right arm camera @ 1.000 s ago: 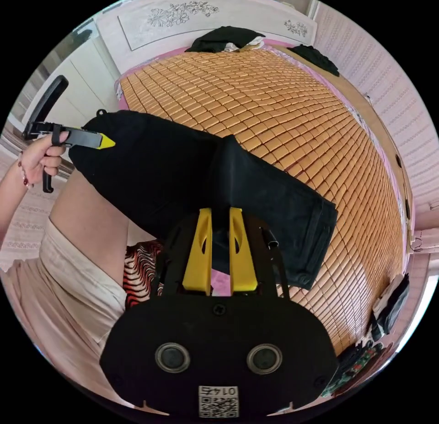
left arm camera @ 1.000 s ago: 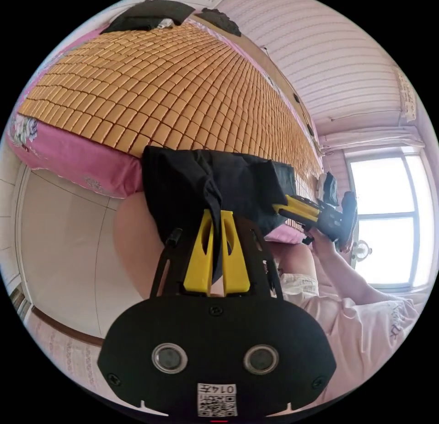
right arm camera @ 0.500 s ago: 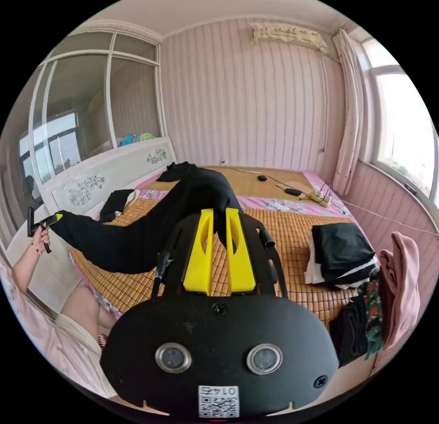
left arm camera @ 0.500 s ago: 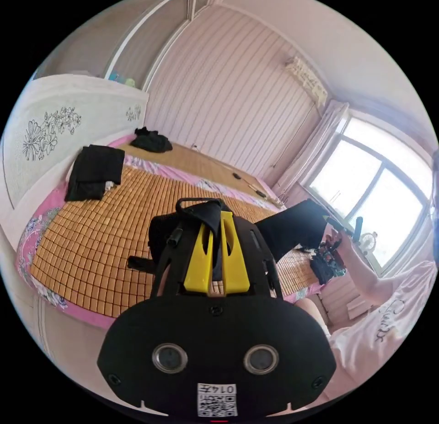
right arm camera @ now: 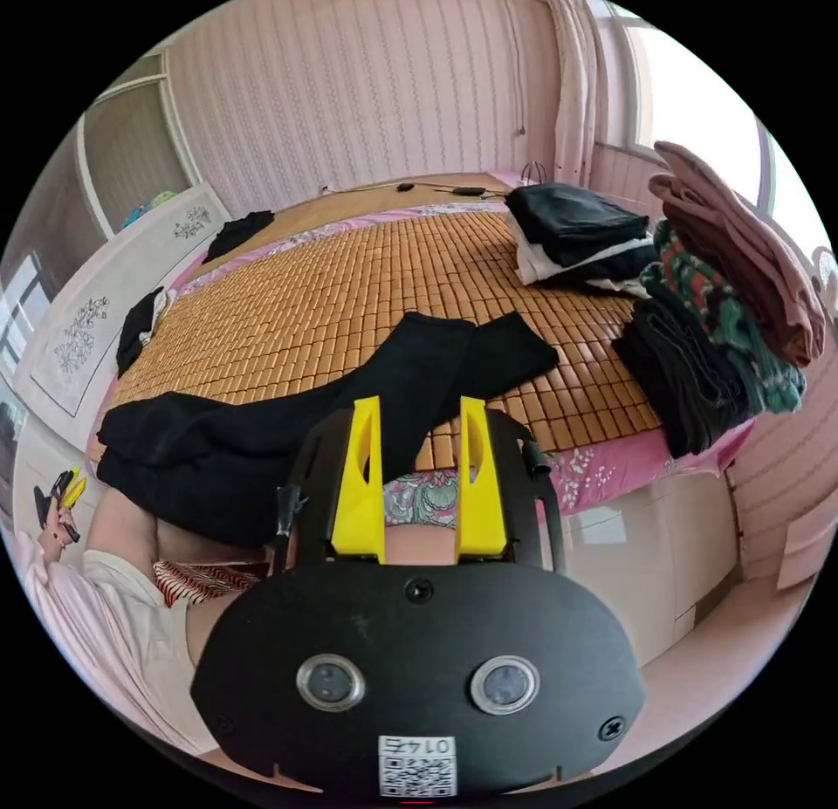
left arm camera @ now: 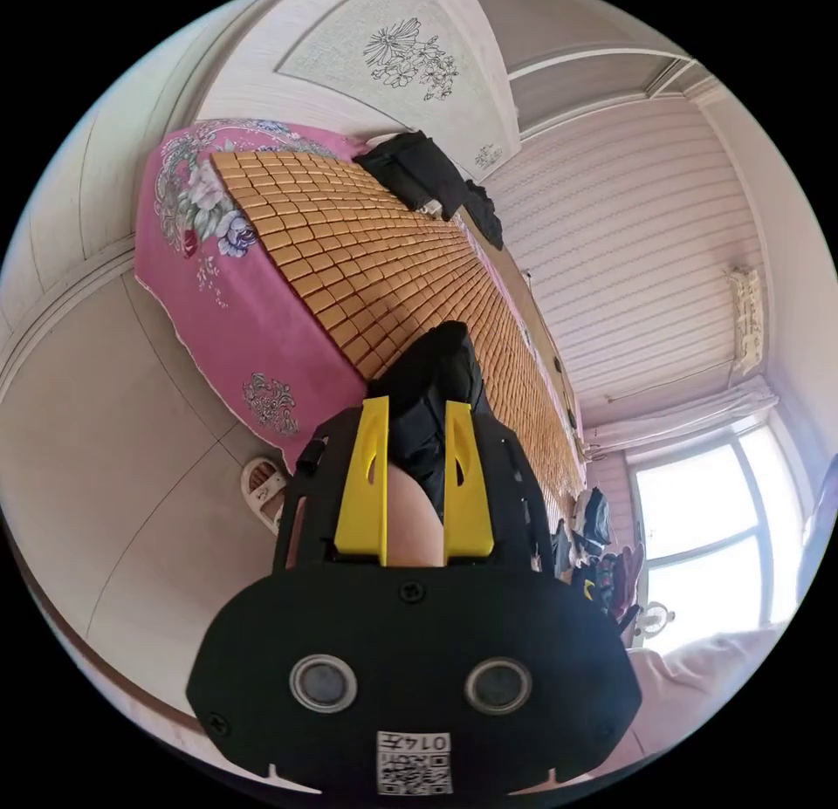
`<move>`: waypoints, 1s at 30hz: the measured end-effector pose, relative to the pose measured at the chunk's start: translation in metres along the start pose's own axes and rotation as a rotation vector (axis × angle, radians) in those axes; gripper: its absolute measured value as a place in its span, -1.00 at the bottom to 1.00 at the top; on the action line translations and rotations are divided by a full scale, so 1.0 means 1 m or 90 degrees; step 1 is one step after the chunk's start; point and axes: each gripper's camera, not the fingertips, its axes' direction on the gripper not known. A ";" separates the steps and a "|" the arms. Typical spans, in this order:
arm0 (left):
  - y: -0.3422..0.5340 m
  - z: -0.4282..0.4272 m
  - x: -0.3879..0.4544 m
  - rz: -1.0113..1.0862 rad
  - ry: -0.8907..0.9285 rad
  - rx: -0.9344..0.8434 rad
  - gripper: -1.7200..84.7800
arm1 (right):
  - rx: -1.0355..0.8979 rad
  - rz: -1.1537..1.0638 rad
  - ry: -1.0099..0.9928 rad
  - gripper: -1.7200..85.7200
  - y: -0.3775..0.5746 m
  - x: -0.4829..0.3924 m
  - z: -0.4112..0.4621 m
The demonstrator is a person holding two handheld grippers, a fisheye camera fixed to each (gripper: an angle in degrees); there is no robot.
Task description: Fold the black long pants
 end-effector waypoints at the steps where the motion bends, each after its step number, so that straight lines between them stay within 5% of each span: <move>1: 0.001 0.002 0.003 0.013 -0.009 -0.014 -0.71 | -0.001 -0.065 -0.010 -0.66 -0.014 -0.024 0.003; 8: 0.000 0.025 0.009 0.029 -0.059 -0.076 -0.63 | -0.018 -0.548 -0.251 -0.63 -0.040 -0.256 0.042; 14: -0.003 0.047 0.016 0.016 -0.045 -0.135 -0.61 | -0.063 -0.780 -0.355 -0.60 -0.012 -0.422 0.076; 18: -0.006 0.061 0.034 0.057 -0.096 -0.169 -0.77 | -0.167 -0.744 -0.313 -0.59 -0.014 -0.468 0.116; 23: 0.002 0.053 0.060 0.118 -0.108 -0.158 -0.91 | -0.183 -0.724 -0.323 -0.85 -0.045 -0.450 0.123; 30: 0.037 0.007 0.163 0.326 -0.007 -0.028 -0.97 | 0.060 -0.415 -0.377 -0.94 -0.163 -0.342 0.053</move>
